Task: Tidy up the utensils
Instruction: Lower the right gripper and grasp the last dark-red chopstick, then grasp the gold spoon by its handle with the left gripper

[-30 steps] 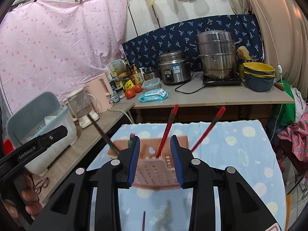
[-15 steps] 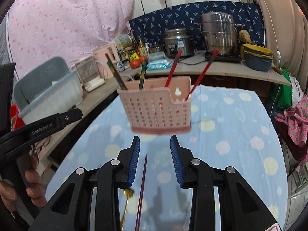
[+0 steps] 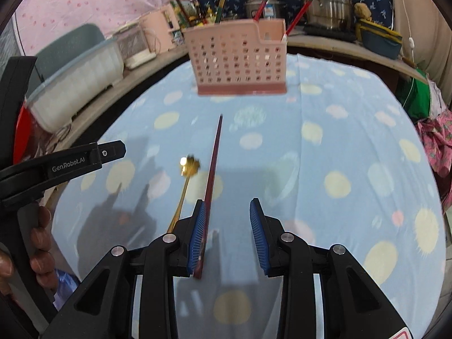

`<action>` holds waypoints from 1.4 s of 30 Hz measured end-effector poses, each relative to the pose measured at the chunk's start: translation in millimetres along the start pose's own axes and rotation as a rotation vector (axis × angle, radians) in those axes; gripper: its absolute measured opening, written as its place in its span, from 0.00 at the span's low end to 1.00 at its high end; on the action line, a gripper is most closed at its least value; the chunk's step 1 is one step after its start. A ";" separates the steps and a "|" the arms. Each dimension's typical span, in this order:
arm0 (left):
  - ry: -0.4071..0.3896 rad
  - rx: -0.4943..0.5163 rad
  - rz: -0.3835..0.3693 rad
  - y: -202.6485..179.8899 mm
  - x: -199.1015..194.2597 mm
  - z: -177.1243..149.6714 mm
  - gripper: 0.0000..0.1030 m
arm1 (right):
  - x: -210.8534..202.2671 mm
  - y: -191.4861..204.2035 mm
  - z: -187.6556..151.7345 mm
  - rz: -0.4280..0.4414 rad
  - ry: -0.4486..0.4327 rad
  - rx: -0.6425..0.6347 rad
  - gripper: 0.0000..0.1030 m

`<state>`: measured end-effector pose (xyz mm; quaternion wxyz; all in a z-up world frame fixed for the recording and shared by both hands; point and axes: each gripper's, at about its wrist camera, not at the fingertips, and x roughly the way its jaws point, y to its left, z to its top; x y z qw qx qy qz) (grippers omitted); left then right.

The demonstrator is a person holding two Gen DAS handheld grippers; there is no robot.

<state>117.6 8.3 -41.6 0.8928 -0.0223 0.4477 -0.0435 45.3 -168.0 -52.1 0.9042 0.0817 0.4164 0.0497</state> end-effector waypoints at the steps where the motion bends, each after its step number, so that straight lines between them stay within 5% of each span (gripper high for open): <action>1: 0.007 0.001 0.002 1.5 1.8 -4.4 0.44 | 3.5 1.9 -5.0 0.005 0.015 0.001 0.32; 18: 0.096 0.013 0.011 3.5 16.0 -40.5 0.44 | 27.9 16.8 -29.0 0.024 0.098 -0.028 0.27; 25: 0.123 0.027 -0.009 -4.6 18.8 -45.9 0.44 | 28.2 14.7 -31.6 -0.008 0.091 -0.058 0.07; 33: 0.143 0.064 -0.090 -24.8 19.1 -50.7 0.53 | 21.2 -0.8 -32.5 -0.019 0.082 -0.014 0.07; 42: 0.133 0.124 -0.113 -49.2 22.7 -55.8 0.50 | 19.7 -14.7 -32.5 -0.005 0.089 0.035 0.07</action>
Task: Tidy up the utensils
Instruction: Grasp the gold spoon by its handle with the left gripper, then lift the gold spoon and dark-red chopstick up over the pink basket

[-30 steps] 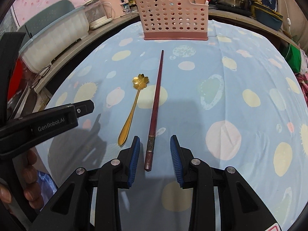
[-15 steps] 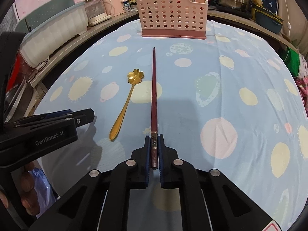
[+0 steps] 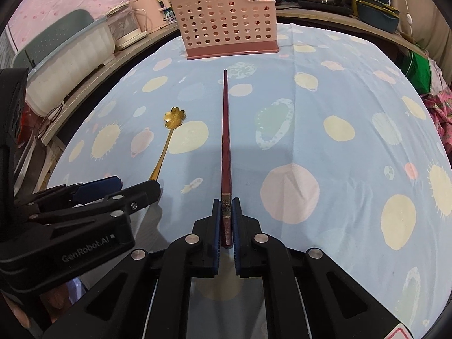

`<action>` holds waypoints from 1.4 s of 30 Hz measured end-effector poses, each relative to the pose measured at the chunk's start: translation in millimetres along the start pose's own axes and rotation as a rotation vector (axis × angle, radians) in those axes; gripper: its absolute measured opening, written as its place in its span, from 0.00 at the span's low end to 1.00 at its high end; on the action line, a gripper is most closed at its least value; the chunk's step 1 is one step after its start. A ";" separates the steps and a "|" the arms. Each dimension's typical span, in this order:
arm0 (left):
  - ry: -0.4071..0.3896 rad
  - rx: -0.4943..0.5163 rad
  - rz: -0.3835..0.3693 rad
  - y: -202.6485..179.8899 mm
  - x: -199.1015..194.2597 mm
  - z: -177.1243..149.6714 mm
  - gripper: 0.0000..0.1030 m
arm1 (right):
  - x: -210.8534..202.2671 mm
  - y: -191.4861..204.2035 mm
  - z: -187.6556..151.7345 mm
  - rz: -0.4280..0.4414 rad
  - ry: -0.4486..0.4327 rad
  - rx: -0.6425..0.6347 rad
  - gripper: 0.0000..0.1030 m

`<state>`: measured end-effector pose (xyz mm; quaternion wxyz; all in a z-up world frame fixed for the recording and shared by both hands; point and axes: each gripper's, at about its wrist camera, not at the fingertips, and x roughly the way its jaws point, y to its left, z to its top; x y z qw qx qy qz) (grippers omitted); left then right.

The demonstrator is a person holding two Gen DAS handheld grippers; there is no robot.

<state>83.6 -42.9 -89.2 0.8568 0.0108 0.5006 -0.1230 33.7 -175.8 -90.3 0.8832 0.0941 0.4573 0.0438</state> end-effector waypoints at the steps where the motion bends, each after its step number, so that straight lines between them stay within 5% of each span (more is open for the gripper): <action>1: -0.001 0.003 -0.002 -0.3 0.1 0.0 0.48 | 0.2 -0.1 0.1 0.001 0.000 0.002 0.07; 8: 0.001 0.020 -0.022 1.4 -1.9 -3.8 0.10 | 0.7 -0.5 0.2 0.004 0.002 0.004 0.07; 25: -0.108 -0.046 -0.044 20.3 -53.5 21.0 0.10 | -39.1 -6.1 11.5 0.034 -0.068 0.041 0.07; 32: -0.178 -0.043 -0.038 27.4 -76.3 43.9 0.01 | -70.2 -8.5 34.0 0.063 -0.141 0.067 0.07; 42: -0.210 -0.036 -0.041 29.8 -86.1 66.6 0.01 | -102.8 -11.3 77.6 0.101 -0.256 0.080 0.07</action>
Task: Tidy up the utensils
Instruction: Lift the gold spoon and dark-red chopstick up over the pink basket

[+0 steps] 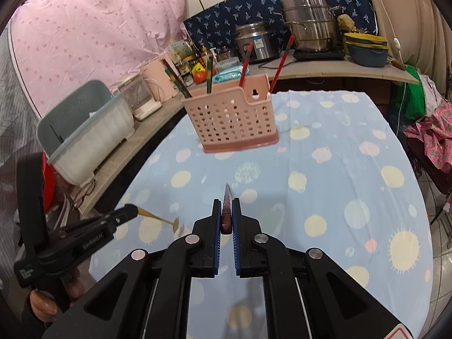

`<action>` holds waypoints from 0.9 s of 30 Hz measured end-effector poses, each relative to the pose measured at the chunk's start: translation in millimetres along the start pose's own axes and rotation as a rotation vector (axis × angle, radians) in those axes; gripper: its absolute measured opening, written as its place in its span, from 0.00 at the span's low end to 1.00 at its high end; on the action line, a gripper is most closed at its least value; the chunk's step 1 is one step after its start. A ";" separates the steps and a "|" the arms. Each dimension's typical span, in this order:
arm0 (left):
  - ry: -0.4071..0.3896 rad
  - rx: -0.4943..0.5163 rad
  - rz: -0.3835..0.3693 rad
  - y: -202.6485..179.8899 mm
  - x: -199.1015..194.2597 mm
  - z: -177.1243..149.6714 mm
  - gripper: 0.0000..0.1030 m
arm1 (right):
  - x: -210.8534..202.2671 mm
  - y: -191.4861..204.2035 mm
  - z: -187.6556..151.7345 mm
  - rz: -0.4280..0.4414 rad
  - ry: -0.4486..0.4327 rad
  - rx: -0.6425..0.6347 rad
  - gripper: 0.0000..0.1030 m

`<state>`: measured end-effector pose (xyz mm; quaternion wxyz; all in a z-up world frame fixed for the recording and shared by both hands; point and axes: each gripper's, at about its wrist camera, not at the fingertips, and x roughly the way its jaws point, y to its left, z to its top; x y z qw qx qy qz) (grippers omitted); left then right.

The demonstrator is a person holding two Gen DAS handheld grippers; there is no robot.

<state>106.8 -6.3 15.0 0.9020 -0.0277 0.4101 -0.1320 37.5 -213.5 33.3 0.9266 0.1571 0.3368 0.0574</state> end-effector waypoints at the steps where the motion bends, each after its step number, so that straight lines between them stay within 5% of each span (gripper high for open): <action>1: -0.005 0.002 -0.001 -0.3 -1.4 3.4 0.00 | -1.3 0.1 5.1 0.001 -0.011 0.000 0.07; 15: -0.100 -0.006 -0.043 -7.6 -14.7 79.6 0.01 | -4.9 -1.9 96.5 0.017 -0.164 -0.006 0.07; 27: -0.269 -0.001 -0.086 -18.0 -34.6 187.1 0.01 | -8.7 1.1 202.1 0.004 -0.366 0.001 0.07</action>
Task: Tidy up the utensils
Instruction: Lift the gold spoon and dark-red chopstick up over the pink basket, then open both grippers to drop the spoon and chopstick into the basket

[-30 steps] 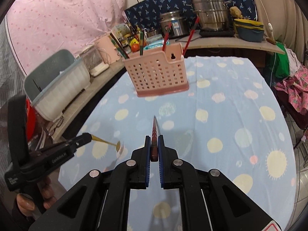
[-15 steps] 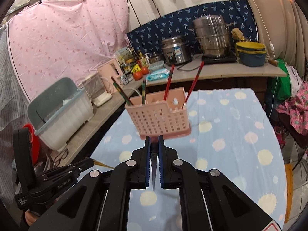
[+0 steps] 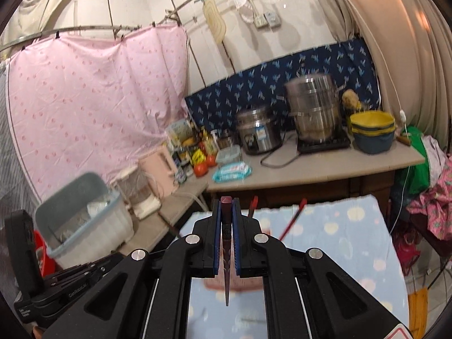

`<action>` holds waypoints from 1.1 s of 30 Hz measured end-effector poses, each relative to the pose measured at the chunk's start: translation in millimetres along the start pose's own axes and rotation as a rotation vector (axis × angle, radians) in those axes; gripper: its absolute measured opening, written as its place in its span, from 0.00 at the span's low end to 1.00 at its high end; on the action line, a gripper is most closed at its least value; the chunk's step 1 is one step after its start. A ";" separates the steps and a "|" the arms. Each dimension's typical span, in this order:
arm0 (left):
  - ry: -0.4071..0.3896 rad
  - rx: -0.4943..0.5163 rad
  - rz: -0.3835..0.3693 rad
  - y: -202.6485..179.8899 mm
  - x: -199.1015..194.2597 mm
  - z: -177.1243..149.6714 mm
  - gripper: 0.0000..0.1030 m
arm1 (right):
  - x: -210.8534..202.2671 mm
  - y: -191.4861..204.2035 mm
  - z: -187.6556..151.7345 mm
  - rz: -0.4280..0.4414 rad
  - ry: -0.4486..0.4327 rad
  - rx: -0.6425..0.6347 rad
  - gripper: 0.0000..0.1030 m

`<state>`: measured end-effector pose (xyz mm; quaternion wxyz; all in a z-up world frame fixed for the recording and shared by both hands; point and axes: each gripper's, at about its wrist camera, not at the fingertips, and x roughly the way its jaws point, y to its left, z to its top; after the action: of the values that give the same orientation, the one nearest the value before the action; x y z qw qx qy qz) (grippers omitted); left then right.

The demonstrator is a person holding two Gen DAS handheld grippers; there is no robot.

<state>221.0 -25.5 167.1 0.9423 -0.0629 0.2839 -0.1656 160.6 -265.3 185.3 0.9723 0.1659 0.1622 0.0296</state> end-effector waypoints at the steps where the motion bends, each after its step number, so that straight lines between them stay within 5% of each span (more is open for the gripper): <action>1: -0.010 -0.006 -0.009 0.2 3.4 10.4 0.01 | 3.4 0.2 10.4 -0.003 -0.023 0.003 0.07; 10: -0.045 -0.025 -0.039 -2.4 43.4 57.1 0.00 | 52.7 1.2 58.5 -0.040 -0.097 0.012 0.07; 19: 0.001 -0.029 -0.006 3.2 92.9 46.4 0.01 | 107.0 -1.8 32.9 -0.045 0.001 -0.004 0.07; 33: 0.088 -0.068 -0.004 19.8 134.0 26.7 0.01 | 138.1 3.0 -0.1 -0.049 0.105 -0.067 0.07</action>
<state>346.4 -52.9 116.1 0.9259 -0.0880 0.3306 -0.1606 291.2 -247.0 144.0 0.9679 0.1276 0.2158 0.0199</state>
